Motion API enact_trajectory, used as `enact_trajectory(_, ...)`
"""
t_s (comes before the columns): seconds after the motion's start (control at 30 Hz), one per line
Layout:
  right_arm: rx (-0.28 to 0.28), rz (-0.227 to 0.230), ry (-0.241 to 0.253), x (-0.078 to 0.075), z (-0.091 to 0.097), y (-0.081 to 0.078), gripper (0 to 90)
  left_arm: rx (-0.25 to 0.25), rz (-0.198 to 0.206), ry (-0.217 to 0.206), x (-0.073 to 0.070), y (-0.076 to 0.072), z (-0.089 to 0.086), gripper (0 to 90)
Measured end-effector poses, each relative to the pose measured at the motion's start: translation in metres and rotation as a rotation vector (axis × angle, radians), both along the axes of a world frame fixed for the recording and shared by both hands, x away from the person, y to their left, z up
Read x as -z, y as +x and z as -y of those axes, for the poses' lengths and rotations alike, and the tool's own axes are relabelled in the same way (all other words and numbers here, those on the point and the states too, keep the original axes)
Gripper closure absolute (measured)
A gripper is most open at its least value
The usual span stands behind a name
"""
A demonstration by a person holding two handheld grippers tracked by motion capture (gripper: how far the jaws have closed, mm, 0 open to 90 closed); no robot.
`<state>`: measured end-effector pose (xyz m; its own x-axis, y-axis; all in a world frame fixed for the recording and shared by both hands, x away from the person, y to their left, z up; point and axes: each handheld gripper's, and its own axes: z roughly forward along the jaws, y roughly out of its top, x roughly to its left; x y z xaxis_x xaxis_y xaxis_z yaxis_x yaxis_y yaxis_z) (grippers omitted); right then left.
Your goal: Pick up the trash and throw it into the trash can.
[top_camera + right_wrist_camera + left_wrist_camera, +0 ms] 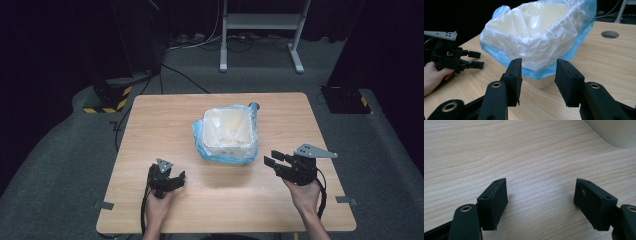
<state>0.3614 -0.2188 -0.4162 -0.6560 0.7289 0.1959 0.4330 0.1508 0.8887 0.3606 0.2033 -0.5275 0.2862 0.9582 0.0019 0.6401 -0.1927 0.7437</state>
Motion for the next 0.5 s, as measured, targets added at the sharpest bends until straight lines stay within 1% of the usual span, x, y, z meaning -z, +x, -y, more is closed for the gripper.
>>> enact_trajectory(0.07, 0.009, -0.005, 0.009, 0.004, 0.003, -0.002, 56.3, 0.000, 0.000, 0.000, 0.000, 0.000, 0.000, 26.8)
enact_trajectory(0.23, 0.016, -0.023, 0.005, 0.012, 0.007, -0.006, 56.3, 0.000, 0.000, 0.000, 0.000, 0.000, 0.000, 26.7)
enact_trajectory(0.3, 0.019, -0.017, -0.002, 0.014, 0.008, -0.007, 56.3, 0.000, 0.000, 0.000, 0.000, 0.000, 0.000, 26.8)
enact_trajectory(0.4, 0.023, -0.023, -0.012, 0.018, 0.007, -0.009, 56.2, 0.000, 0.000, 0.000, 0.000, 0.000, 0.000, 26.8)
enact_trajectory(0.5, 0.035, -0.020, -0.019, 0.023, 0.007, -0.009, 55.9, 0.000, 0.000, 0.000, 0.000, 0.000, 0.000, 26.7)
